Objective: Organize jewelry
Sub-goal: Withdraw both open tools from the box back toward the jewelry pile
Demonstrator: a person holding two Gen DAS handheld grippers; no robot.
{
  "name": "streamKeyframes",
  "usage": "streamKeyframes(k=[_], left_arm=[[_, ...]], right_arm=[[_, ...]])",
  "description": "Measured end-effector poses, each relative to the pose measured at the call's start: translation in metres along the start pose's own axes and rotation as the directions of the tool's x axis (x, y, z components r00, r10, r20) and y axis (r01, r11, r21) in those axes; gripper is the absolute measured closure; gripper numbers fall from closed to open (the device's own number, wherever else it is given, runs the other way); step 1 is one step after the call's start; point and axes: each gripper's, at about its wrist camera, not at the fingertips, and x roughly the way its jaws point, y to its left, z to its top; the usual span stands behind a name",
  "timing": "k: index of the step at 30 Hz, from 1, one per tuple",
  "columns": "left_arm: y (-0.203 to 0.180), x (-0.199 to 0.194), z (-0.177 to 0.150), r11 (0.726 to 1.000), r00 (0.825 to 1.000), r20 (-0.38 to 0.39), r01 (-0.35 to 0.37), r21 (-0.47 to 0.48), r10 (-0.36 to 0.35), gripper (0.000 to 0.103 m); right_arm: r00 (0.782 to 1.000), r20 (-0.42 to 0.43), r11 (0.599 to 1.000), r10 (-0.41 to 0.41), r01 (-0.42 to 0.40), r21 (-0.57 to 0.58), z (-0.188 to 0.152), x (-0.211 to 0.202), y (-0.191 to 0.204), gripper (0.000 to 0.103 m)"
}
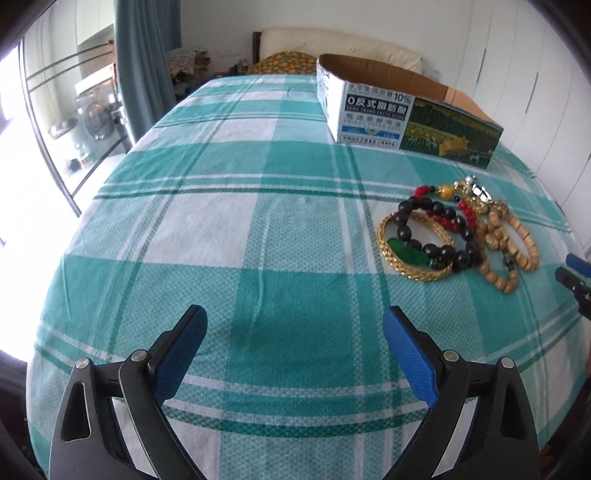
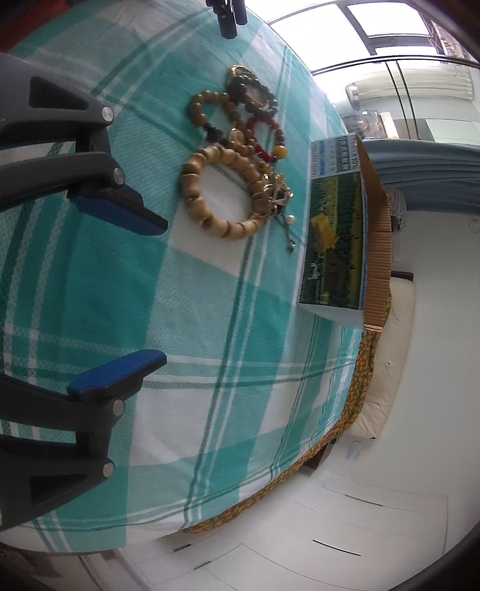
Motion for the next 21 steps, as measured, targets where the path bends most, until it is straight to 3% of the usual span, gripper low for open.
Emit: streamKeyframes(k=[5, 10, 21], left_arm=[[-0.011, 0.011, 0.007, 0.997, 0.999, -0.018, -0.026, 0.069, 0.027, 0.003], [-0.006, 0.021, 0.015, 0.998, 1.0, -0.02, -0.01, 0.055, 0.011, 0.0], [-0.005, 0.02, 0.012, 0.999, 1.0, -0.011, -0.018, 0.045, 0.018, 0.0]], right_arm=[[0.999, -0.037, 1.0, 0.006, -0.005, 0.027, -0.007, 0.01, -0.003, 0.037], [0.998, -0.053, 0.996, 0.038, -0.033, 0.084, -0.008, 0.015, -0.012, 0.03], [0.998, -0.055, 0.995, 0.033, -0.028, 0.092, -0.008, 0.015, -0.012, 0.028]])
